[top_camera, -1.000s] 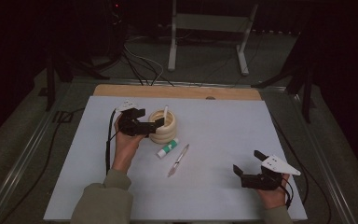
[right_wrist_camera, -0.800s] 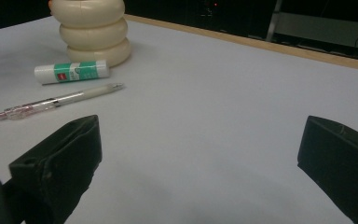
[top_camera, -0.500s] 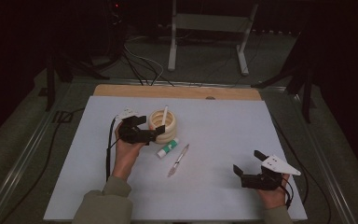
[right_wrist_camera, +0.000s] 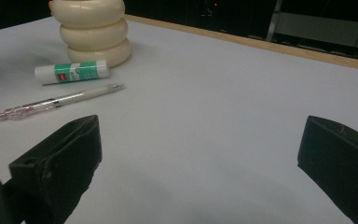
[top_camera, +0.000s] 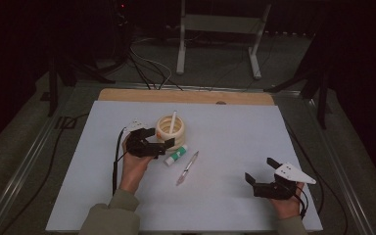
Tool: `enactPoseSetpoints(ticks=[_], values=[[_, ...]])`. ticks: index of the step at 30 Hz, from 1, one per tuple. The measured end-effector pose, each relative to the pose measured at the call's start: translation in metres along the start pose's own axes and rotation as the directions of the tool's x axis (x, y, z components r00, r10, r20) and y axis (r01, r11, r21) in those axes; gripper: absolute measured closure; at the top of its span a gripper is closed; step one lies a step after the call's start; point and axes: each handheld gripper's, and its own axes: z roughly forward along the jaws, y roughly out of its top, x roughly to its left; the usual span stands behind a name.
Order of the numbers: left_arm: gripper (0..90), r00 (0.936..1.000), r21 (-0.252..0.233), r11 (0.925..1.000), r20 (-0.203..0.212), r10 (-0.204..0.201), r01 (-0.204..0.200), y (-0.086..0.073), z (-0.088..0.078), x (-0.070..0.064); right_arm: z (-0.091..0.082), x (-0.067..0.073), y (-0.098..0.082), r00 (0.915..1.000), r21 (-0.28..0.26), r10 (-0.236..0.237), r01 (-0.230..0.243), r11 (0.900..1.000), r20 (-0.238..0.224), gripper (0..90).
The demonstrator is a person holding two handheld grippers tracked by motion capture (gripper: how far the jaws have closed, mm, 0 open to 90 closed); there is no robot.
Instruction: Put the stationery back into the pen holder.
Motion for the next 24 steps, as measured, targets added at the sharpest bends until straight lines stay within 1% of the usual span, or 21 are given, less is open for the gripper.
enactPoseSetpoints(ticks=[9, 13, 17, 24], values=[[0.2, 0.9999, 0.028, 0.9996, 0.006, -0.009, 0.009, -0.013, 0.004, -0.001, 0.0, 0.001, 0.0, 1.0, 0.002, 0.0, 0.0, 1.0, -0.001, 0.0], [0.2, 0.9999, 0.047, 0.9988, 0.008, -0.014, 0.013, -0.018, 0.007, 0.0, 0.0, 0.0, 0.0, 1.0, 0.002, 0.0, 0.0, 1.0, -0.001, 0.0], [0.2, 0.9997, 0.061, 0.9978, 0.003, -0.026, 0.026, -0.024, 0.01, 0.0, 0.0, 0.001, 0.0, 1.0, 0.002, 0.0, 0.0, 1.0, -0.001, 0.0], [0.2, 0.9994, 0.096, 0.9948, -0.003, -0.034, 0.034, -0.035, 0.016, 0.0, 0.001, 0.001, 0.0, 1.0, 0.004, -0.001, 0.001, 1.0, -0.003, 0.0]])
